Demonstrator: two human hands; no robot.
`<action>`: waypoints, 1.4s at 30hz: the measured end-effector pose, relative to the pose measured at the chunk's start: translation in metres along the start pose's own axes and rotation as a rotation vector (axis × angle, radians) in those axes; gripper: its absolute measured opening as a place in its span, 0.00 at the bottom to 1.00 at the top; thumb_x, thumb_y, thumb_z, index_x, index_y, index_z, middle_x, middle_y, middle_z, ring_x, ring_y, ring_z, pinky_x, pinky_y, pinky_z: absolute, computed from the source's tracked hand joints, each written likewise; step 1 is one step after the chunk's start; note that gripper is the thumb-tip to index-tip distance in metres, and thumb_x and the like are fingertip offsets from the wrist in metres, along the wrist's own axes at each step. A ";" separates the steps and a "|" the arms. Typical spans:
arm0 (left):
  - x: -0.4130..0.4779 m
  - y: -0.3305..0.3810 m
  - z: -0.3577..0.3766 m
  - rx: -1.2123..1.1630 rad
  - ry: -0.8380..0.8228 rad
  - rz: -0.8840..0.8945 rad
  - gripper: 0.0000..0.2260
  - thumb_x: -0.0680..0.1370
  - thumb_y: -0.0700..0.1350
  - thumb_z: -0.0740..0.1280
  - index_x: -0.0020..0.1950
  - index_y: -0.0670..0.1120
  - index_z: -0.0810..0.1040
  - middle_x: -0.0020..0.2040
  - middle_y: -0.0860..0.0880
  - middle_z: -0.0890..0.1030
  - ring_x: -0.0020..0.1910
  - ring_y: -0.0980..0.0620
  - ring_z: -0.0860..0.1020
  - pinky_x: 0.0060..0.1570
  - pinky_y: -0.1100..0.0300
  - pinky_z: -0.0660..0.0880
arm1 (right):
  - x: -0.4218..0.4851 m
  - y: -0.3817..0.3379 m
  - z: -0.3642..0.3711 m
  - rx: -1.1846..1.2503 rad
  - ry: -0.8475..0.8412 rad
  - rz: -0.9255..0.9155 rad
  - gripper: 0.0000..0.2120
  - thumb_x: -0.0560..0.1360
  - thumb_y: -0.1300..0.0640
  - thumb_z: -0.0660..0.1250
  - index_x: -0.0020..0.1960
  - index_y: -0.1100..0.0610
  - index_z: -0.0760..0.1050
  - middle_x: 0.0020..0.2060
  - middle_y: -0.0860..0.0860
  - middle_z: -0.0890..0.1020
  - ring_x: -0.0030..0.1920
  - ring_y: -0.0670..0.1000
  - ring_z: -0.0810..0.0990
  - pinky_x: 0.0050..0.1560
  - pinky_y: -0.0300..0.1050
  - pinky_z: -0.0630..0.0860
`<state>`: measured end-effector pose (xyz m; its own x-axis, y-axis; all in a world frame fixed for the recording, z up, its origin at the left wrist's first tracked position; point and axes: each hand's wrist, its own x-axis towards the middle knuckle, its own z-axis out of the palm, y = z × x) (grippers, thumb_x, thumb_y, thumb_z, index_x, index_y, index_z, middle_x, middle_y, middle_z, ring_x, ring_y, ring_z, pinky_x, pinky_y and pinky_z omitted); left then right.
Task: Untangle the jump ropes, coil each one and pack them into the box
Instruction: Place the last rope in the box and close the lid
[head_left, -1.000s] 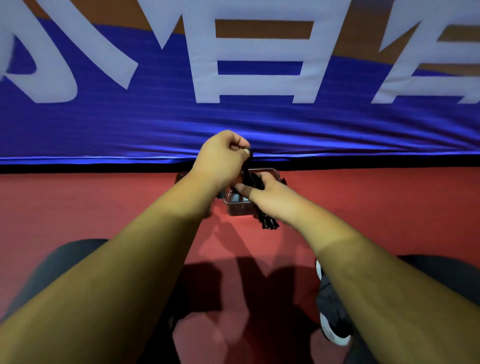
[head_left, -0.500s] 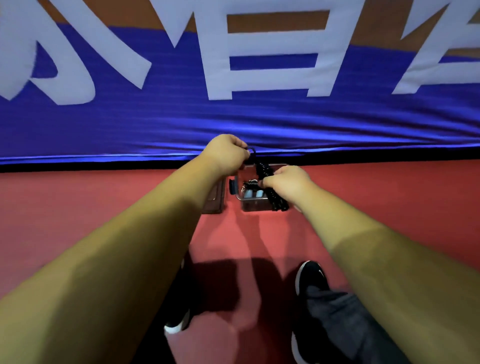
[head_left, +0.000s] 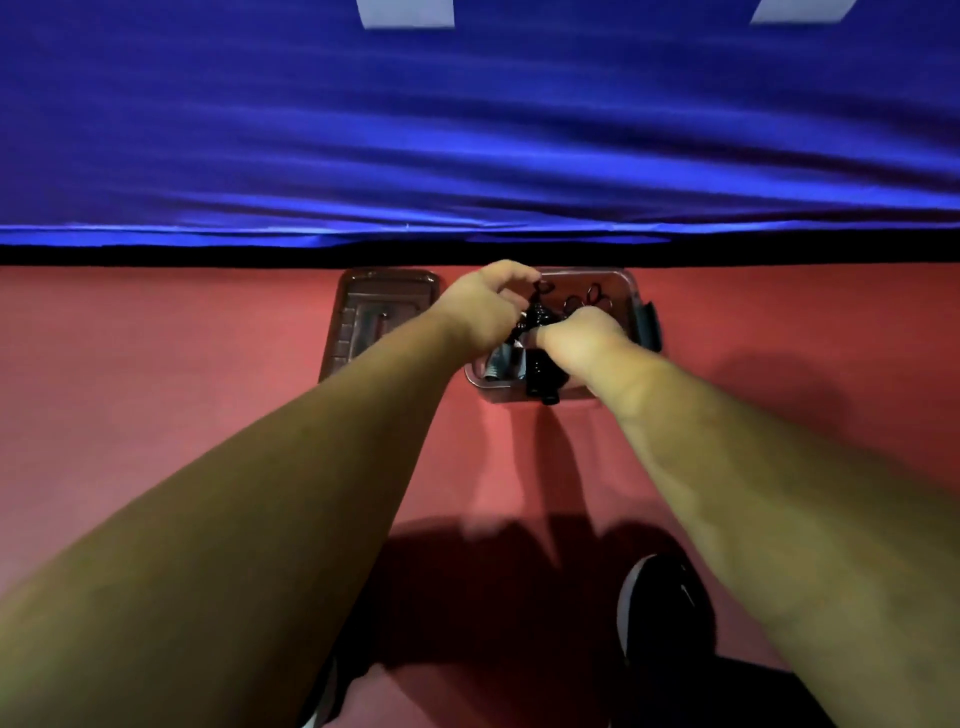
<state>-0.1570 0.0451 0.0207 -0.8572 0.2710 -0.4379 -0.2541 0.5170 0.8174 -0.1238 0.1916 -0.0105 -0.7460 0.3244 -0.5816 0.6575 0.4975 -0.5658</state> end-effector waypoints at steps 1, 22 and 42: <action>0.014 -0.006 0.002 -0.011 0.013 -0.007 0.22 0.81 0.34 0.60 0.67 0.56 0.80 0.58 0.48 0.84 0.34 0.54 0.76 0.29 0.67 0.72 | 0.014 0.002 0.003 -0.008 0.010 -0.002 0.15 0.74 0.48 0.78 0.53 0.56 0.83 0.45 0.52 0.86 0.43 0.54 0.84 0.40 0.44 0.76; 0.069 -0.105 -0.007 -0.304 0.390 -0.155 0.10 0.75 0.36 0.61 0.47 0.49 0.79 0.43 0.47 0.85 0.39 0.46 0.83 0.35 0.58 0.79 | 0.060 -0.010 0.069 0.116 0.139 -0.196 0.11 0.76 0.55 0.62 0.42 0.52 0.83 0.40 0.52 0.87 0.44 0.59 0.86 0.48 0.53 0.84; 0.039 -0.261 -0.023 0.993 0.127 -0.032 0.20 0.81 0.45 0.63 0.73 0.52 0.73 0.70 0.48 0.76 0.72 0.43 0.69 0.67 0.47 0.70 | 0.034 -0.005 0.186 0.030 -0.138 -0.312 0.15 0.67 0.53 0.55 0.43 0.43 0.80 0.49 0.50 0.88 0.52 0.56 0.87 0.59 0.56 0.83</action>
<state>-0.1342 -0.0976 -0.2010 -0.9126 0.1867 -0.3638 0.1621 0.9820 0.0974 -0.1327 0.0505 -0.1357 -0.8918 0.0478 -0.4500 0.4042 0.5313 -0.7446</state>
